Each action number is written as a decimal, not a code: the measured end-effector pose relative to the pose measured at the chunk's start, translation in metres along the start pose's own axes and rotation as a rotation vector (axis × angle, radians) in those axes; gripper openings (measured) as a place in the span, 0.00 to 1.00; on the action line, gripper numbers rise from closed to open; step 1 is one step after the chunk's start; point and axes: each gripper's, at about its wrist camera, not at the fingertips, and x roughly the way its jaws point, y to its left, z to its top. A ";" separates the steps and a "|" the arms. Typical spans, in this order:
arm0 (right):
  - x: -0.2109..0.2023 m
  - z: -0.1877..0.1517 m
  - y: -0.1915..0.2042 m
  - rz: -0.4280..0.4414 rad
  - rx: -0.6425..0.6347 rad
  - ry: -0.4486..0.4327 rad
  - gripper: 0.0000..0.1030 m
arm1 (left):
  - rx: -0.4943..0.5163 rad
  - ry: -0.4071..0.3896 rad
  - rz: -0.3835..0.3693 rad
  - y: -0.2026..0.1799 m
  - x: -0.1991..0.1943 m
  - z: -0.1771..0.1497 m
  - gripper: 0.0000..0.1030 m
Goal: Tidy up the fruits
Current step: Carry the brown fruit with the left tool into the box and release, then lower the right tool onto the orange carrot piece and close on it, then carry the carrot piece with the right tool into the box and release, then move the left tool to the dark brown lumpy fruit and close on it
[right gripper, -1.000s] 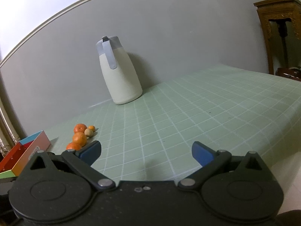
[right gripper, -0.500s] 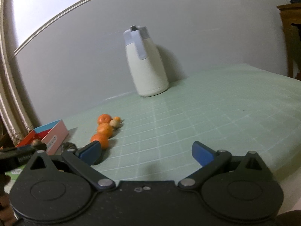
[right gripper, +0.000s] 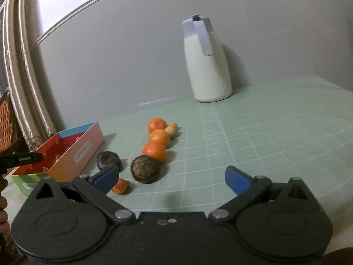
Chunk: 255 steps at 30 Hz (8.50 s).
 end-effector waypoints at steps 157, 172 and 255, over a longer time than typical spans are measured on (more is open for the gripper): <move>0.103 0.010 0.206 0.442 -0.246 0.193 0.32 | -0.257 0.014 0.272 0.149 -0.080 -0.075 1.00; 0.069 0.020 0.167 0.417 -0.227 0.065 0.73 | -0.230 0.016 0.246 0.133 -0.078 -0.070 1.00; 0.017 0.015 -0.068 -0.267 0.037 -0.101 0.98 | 0.125 0.078 -0.330 -0.150 0.000 -0.021 0.79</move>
